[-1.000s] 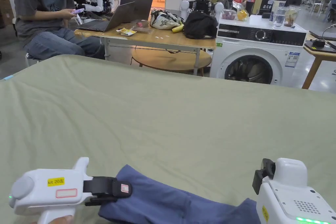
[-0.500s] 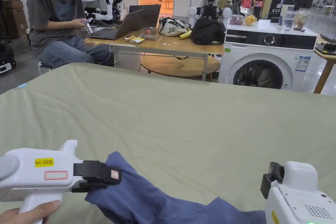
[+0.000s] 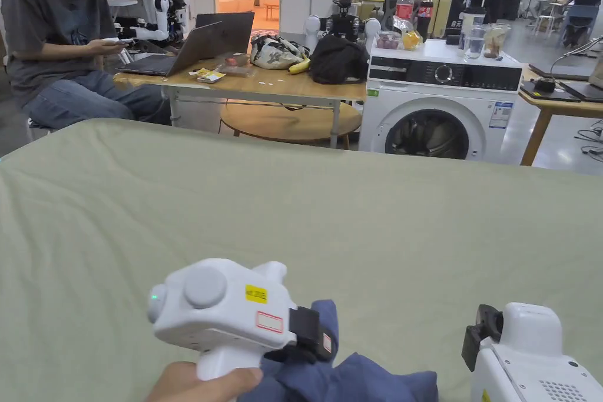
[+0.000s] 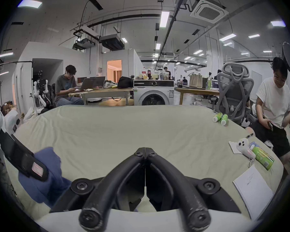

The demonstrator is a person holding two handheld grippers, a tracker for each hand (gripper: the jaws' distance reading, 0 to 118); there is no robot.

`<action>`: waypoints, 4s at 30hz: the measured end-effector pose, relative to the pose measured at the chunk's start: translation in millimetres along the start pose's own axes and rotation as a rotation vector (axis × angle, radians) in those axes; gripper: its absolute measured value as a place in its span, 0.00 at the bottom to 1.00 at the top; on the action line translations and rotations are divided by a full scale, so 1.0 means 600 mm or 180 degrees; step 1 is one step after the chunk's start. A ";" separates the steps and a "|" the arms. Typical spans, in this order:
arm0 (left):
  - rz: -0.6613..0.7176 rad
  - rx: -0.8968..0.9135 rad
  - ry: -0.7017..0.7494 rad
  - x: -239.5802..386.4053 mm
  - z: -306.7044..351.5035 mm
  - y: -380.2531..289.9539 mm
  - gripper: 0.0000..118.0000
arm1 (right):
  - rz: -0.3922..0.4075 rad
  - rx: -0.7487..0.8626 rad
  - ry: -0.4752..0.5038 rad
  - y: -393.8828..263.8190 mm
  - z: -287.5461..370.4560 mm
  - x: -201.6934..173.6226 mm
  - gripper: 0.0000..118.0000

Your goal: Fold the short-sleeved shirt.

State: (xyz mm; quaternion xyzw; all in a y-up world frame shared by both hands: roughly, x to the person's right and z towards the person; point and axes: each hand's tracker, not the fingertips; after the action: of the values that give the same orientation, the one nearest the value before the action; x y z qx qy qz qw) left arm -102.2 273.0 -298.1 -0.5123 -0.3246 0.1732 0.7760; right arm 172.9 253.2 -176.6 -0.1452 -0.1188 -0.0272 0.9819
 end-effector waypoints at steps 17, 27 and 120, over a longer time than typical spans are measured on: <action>0.0044 -0.0249 0.0099 0.060 -0.125 -0.033 0.09 | -0.0052 -0.0100 -0.0144 -0.018 0.005 0.032 0.00; -0.0034 -0.0296 -0.0513 0.046 -0.093 -0.032 0.43 | -0.0002 -0.0102 -0.0134 -0.017 0.012 0.032 0.00; 0.0788 -0.0494 -0.1597 -0.245 -0.113 -0.060 0.61 | 0.0171 -0.1771 0.0474 -0.120 -0.050 -0.066 0.00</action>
State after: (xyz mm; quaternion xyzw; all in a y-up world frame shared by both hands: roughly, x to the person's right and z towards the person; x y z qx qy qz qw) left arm -165.6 123.6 -331.5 -0.5469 -0.4538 0.3625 0.6029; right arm 134.9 176.5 -194.3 -0.4096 -0.0305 -0.0433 0.9107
